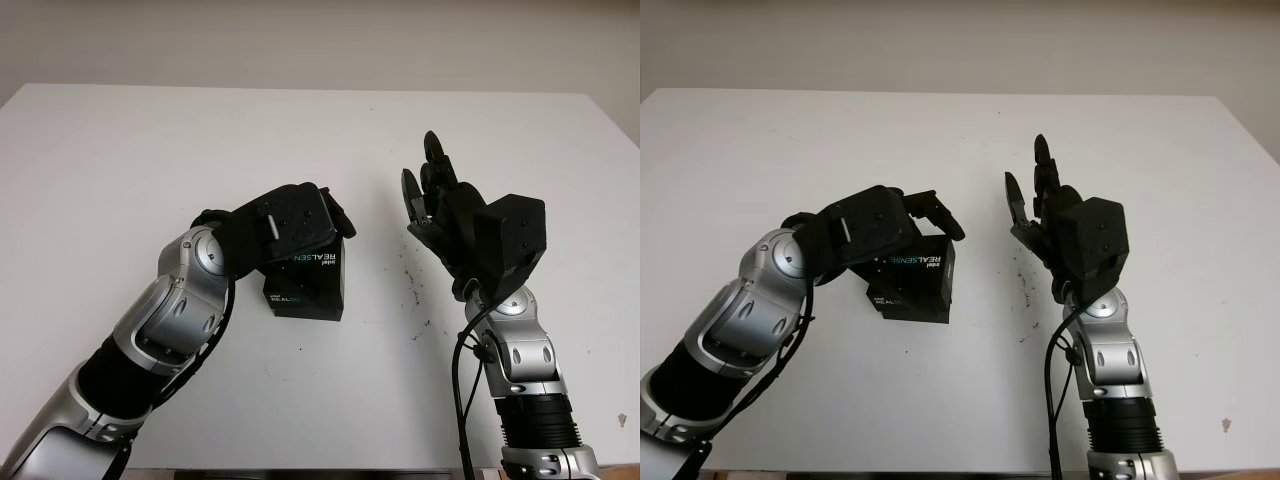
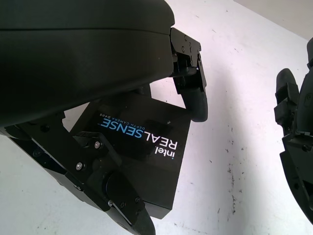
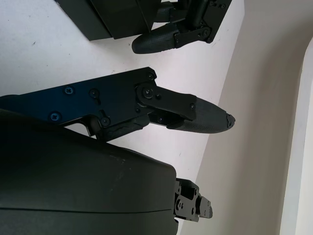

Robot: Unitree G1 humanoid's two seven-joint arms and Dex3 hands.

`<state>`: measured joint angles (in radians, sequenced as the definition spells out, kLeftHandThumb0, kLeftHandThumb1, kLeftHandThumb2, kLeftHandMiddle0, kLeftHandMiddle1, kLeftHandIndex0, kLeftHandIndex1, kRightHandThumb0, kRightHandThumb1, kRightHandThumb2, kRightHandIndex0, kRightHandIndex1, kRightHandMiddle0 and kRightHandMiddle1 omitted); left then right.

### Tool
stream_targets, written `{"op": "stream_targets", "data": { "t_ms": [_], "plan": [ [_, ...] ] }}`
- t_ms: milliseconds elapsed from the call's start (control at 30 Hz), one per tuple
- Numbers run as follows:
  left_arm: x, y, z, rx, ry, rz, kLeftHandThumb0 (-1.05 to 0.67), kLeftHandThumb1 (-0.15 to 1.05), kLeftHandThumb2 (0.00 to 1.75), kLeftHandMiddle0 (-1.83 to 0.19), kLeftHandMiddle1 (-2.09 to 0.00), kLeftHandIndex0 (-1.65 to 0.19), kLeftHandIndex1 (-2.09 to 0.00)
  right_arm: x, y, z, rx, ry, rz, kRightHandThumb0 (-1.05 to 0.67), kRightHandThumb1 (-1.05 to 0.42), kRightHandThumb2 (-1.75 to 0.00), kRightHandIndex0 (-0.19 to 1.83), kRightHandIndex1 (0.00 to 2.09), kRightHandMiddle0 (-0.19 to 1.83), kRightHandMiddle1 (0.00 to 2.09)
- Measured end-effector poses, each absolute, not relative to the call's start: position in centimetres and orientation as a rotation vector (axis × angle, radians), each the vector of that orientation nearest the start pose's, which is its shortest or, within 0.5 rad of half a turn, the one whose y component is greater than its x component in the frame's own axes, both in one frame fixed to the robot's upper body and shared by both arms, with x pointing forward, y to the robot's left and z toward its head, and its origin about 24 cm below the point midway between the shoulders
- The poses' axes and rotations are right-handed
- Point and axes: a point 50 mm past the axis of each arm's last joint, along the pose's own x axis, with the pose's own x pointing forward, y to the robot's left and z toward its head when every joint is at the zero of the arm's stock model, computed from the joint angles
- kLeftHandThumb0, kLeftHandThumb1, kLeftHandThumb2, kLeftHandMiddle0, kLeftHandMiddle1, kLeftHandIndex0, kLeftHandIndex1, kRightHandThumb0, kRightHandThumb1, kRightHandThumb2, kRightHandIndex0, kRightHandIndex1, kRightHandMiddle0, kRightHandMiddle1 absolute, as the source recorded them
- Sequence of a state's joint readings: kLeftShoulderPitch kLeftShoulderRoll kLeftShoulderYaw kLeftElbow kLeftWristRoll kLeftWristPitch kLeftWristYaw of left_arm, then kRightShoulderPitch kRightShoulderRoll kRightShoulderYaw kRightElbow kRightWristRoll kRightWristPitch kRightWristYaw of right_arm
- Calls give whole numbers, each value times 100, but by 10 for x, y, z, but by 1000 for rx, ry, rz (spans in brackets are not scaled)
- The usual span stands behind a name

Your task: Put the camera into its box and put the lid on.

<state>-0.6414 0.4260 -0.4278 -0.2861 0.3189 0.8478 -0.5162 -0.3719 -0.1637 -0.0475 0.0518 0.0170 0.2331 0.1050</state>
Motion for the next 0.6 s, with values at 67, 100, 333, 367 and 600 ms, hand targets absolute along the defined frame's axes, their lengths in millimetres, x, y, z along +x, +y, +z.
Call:
{"op": "stream_targets", "data": {
  "t_ms": [67, 100, 333, 367, 600],
  "plan": [
    [308, 98, 173, 858, 102, -522, -18, 93, 5, -52, -170, -31, -157, 320, -162, 114, -143, -77, 114, -65, -105, -61, -16, 6, -15, 6],
    [308, 98, 171, 858, 103, -518, -18, 93, 5, -52, -170, -31, -157, 320, -162, 114, -143, -77, 114, -66, -105, -60, -16, 6, -15, 6],
    [309, 97, 164, 844, 121, -497, -24, 98, 6, -22, -180, -16, -154, 320, -162, 114, -139, -77, 124, -63, -105, -60, -17, 5, -16, 5],
    [309, 96, 163, 846, 128, -495, -30, 100, 6, 1, -163, -8, -149, 320, -162, 114, -137, -77, 127, -63, -105, -60, -17, 5, -16, 5],
    [302, 93, 153, 940, 215, -568, -49, 105, 9, 19, -69, 19, -60, 319, -163, 112, -136, -71, 120, -60, -105, -61, -16, 6, -15, 5]
  ]
}}
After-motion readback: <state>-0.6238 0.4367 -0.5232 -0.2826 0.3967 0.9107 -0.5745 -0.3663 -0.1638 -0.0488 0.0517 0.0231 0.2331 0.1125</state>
